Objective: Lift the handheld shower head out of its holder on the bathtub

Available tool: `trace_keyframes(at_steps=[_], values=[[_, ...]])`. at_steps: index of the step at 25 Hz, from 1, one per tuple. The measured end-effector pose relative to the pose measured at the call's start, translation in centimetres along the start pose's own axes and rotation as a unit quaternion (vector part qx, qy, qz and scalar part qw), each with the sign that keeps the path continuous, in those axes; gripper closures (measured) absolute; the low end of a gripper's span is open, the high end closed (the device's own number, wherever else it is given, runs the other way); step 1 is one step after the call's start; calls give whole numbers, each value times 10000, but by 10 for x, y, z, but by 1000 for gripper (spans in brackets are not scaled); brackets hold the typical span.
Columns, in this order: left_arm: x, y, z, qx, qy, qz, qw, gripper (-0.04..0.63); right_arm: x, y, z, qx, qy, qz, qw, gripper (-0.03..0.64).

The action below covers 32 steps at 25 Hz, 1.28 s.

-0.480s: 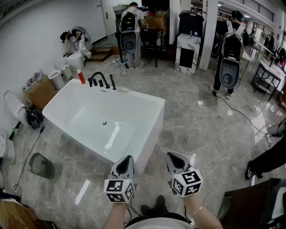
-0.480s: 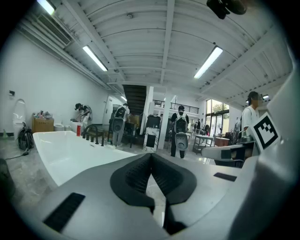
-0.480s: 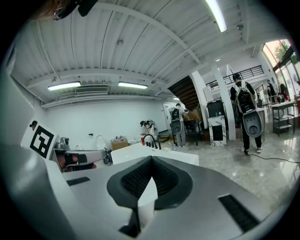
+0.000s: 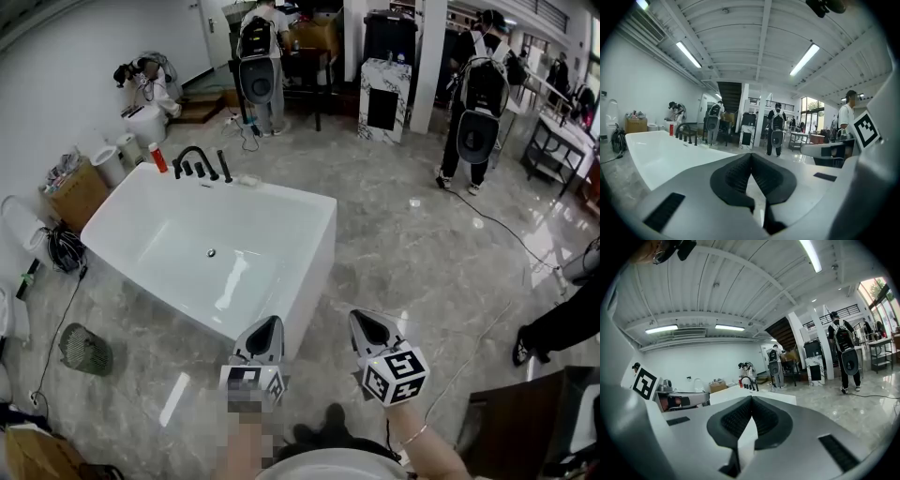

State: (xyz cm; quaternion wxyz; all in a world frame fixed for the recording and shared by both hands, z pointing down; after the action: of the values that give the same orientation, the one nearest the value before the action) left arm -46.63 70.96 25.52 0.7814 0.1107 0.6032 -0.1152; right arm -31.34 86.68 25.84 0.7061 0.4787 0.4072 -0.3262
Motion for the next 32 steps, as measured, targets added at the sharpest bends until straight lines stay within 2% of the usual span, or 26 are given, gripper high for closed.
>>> trace_keyframes(at_steps=[10,14,20,29,32], values=[[12,25,56,71,80,118,9999,575,23,66,3,-223,115,-109,9996,609],[15,41,82,69,85,122,9999,575,31,95,2,-229,162,-108,9995,569],[20,60,115,61,35,161,9998,575,41,132,0,-269,186,-49,9995,557],[20,45,178,-100,-37,231,9997,575,49,163,41,-334,156,-1,9993,546],[22,33,204,-177,-81,228,9995,575,58,174,63,-348,192,16,9992,519]])
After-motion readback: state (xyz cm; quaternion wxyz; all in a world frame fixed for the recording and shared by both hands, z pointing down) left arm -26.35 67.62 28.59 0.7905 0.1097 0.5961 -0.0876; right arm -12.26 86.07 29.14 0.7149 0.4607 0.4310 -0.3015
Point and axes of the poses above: the fingertips, and each gripper's own axes: z forward along the fingers, y to its right, x out of its top, the point moved 8 cm from there along -z, backward along the fingers, and after that the axes turned 11 degrees about z, right-handed, at the moved point
